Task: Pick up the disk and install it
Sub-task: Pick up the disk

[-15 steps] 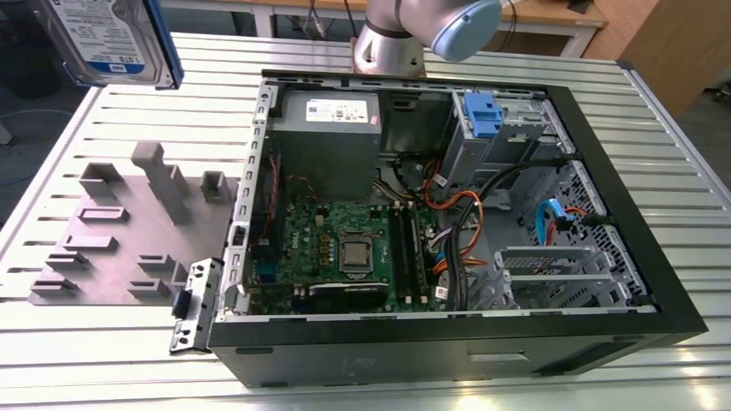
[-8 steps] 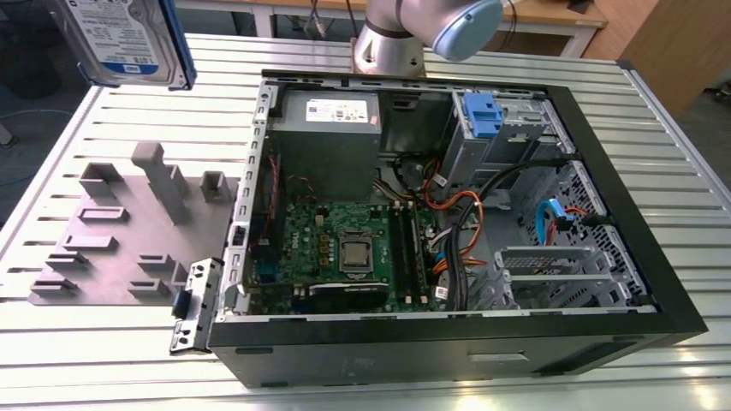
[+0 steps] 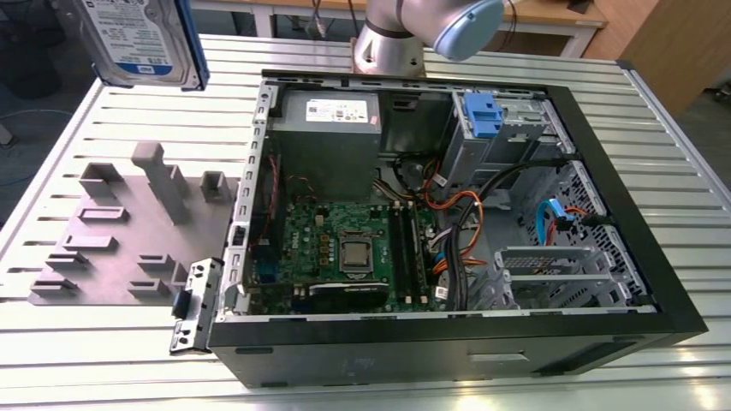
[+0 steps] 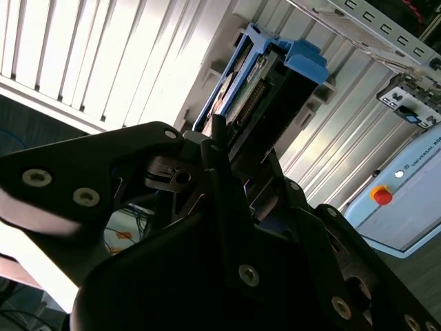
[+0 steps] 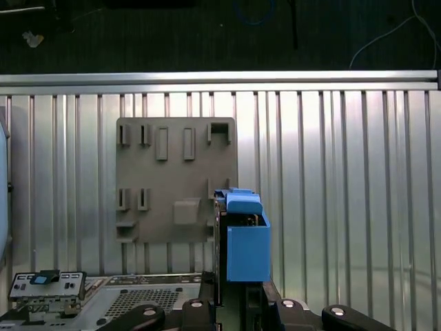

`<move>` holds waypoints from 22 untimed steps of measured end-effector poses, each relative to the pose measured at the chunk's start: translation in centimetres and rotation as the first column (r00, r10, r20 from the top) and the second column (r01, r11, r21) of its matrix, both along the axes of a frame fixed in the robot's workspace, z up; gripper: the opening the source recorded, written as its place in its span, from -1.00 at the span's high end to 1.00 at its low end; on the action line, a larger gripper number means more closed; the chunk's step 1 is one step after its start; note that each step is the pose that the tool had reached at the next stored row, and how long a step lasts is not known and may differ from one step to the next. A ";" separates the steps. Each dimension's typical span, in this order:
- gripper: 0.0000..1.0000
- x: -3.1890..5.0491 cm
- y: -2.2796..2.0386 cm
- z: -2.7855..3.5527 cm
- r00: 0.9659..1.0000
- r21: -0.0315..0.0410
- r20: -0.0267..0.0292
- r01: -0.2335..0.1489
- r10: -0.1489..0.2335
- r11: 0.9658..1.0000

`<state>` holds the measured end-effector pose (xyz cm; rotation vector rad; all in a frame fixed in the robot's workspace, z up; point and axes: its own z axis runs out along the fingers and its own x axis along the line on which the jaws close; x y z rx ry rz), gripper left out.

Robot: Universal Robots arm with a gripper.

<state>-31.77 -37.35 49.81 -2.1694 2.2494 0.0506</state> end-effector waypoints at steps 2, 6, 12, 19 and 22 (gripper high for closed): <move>0.30 0.35 0.00 0.00 1.000 0.000 0.000 0.000 0.000 1.000; 0.30 1.07 0.00 -0.01 1.000 0.000 0.000 0.000 0.000 1.000; 0.30 2.09 0.00 -0.01 1.000 0.000 0.000 0.000 0.000 1.000; 0.30 3.29 0.00 -0.02 1.000 0.000 0.000 0.000 0.000 1.000; 0.30 3.78 0.00 -0.02 1.000 0.000 0.000 0.000 0.000 1.000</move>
